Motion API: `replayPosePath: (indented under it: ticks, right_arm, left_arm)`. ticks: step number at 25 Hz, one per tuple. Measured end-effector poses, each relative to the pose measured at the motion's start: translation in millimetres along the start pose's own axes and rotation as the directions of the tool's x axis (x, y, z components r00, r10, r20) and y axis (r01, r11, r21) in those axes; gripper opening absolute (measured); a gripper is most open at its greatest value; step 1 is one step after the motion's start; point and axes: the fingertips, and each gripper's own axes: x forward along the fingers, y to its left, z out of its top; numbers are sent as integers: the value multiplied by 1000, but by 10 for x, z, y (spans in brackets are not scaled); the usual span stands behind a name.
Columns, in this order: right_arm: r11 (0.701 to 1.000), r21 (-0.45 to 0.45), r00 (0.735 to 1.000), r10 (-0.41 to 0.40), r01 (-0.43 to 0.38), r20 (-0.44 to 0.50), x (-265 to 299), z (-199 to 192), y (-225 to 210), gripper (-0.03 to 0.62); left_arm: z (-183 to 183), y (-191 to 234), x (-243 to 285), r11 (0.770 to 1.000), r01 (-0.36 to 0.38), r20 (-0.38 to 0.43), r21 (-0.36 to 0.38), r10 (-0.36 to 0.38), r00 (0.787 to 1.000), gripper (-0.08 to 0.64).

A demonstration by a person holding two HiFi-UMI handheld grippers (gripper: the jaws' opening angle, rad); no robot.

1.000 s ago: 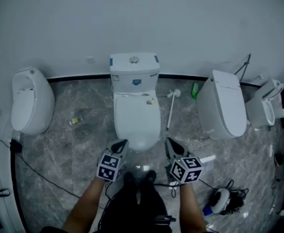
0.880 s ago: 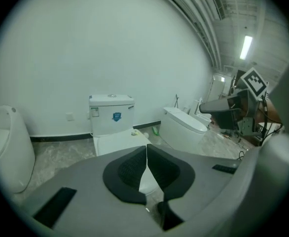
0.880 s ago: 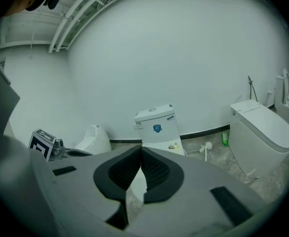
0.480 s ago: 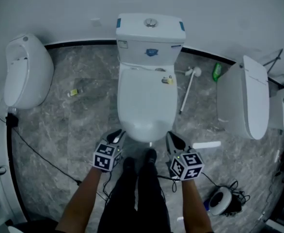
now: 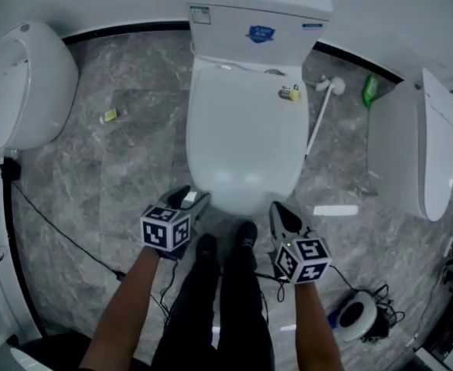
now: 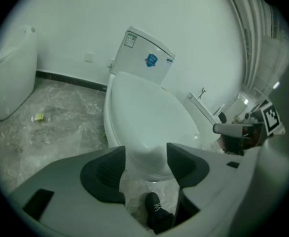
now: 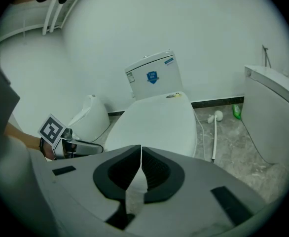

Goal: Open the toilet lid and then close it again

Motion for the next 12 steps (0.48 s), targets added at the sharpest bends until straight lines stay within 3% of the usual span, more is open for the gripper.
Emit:
replayPosePath:
  ticks: [6,12]
  right_arm:
    - [999,31,1000,-10,10,-20,22,-188,-61,17]
    - [999,43,1000,-6,7,-30,37,-255,-67,17]
  left_arm:
    - [-59,-63,175,990,110,6,-87,-110,994,330]
    - [-82,-78,248,988,123,-6,-94,-124,992,362]
